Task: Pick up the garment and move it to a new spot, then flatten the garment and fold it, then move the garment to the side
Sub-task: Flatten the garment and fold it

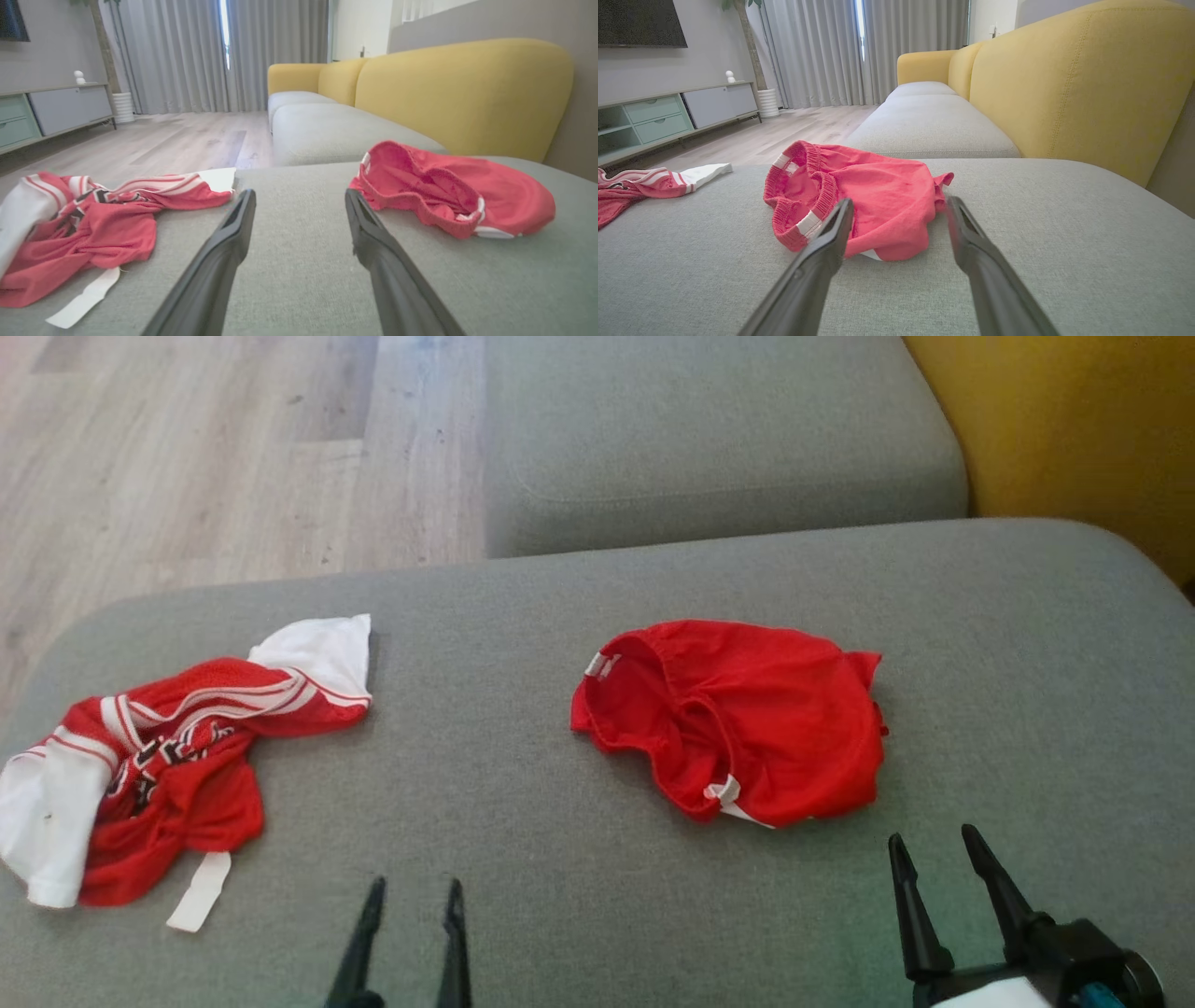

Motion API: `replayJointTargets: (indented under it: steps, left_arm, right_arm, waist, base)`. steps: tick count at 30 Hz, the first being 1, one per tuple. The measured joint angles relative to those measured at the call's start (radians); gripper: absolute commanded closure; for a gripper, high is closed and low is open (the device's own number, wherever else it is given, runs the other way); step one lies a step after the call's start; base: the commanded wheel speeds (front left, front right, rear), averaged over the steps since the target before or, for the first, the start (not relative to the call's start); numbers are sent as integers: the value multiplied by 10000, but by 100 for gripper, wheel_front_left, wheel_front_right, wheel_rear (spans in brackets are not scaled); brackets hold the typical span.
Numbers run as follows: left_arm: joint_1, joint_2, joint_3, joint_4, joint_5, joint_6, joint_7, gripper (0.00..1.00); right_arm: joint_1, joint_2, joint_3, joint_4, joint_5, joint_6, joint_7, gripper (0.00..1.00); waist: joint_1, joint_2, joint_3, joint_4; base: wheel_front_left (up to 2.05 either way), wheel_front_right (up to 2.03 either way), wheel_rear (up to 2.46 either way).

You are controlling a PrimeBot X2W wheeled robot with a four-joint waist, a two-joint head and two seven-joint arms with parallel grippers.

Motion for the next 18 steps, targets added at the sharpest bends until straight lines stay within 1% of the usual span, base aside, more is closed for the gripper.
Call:
replayJointTargets:
  steps: [3, 7, 13, 18]
  left_arm:
    - [-323, -2, -424, 884, -6, -130, 2, 0]
    - [-1295, -8, -1104, 2161, -173, -123, 2, 0]
    - [-3137, -35, -2445, 3551, -1037, -182, 48, 0]
    - [-4516, -56, -3511, 4347, -1701, -209, 606, 0]
  right_arm:
    - [-39, 0, 36, -48, -54, 0, 0, 0]
    - [-135, 0, 61, -54, -52, 0, 0, 0]
    - [-670, 0, 100, -77, -21, 0, 0, 0]
    - [-962, -2, 157, -128, -21, 0, 0, 0]
  waist:
    - [0, 0, 183, -140]
    - [1, 0, 477, -406]
    - [1, 0, 943, -900]
    - [2, 0, 1494, -1209]
  base:
    - [0, 0, 0]
    - [0, 0, 0]
    - [0, 0, 0]
    - [0, 0, 0]
